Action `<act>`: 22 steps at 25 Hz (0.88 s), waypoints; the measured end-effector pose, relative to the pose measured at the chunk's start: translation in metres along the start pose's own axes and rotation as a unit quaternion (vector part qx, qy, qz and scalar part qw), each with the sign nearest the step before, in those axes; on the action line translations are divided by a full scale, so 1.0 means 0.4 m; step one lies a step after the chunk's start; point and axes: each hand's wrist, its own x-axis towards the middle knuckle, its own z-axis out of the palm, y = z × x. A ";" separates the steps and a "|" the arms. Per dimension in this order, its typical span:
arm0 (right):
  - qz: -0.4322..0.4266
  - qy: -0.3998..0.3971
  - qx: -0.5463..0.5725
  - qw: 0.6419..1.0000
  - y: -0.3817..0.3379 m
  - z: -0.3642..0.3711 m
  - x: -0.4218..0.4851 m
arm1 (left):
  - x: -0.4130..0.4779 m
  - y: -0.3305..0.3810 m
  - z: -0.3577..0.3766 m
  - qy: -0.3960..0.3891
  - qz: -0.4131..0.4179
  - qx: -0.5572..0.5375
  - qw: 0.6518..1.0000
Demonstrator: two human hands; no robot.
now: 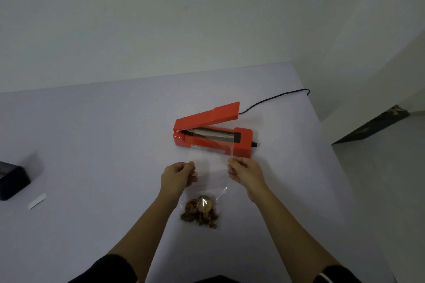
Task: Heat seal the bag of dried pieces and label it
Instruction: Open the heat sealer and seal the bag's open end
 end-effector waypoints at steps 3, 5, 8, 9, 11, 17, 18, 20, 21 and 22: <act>-0.001 -0.005 0.003 1.000 0.002 -0.001 0.002 | 0.005 0.000 0.000 -0.003 -0.001 0.001 1.000; -0.001 -0.006 0.005 1.000 0.004 0.000 0.004 | 0.007 0.001 0.001 -0.003 0.001 0.004 1.000; 0.002 -0.009 0.003 1.000 0.003 -0.002 0.004 | 0.007 0.000 0.002 -0.005 0.002 0.006 1.000; -0.002 -0.007 -0.015 1.000 0.002 -0.003 0.000 | 0.006 -0.001 0.001 -0.006 0.003 0.009 1.000; -0.050 0.037 -0.112 0.992 -0.004 -0.008 -0.007 | 0.006 -0.002 -0.002 -0.007 0.004 0.018 1.000; -0.395 0.223 -0.165 0.876 -0.214 -0.022 -0.021 | 0.013 0.003 -0.011 -0.006 0.007 0.040 0.999; -0.436 0.221 -0.176 0.855 -0.261 -0.019 -0.024 | 0.014 0.004 -0.011 -0.005 0.008 0.047 0.999; -0.489 0.200 -0.220 0.820 -0.337 -0.007 -0.034 | 0.014 0.006 -0.011 -0.003 0.009 0.055 0.998; -0.508 0.177 -0.249 0.806 -0.364 0.001 -0.039 | 0.014 0.007 -0.012 -0.002 0.010 0.057 0.998; -0.521 0.142 -0.285 0.792 -0.381 0.010 -0.042 | 0.014 0.008 -0.012 0.000 0.011 0.060 0.998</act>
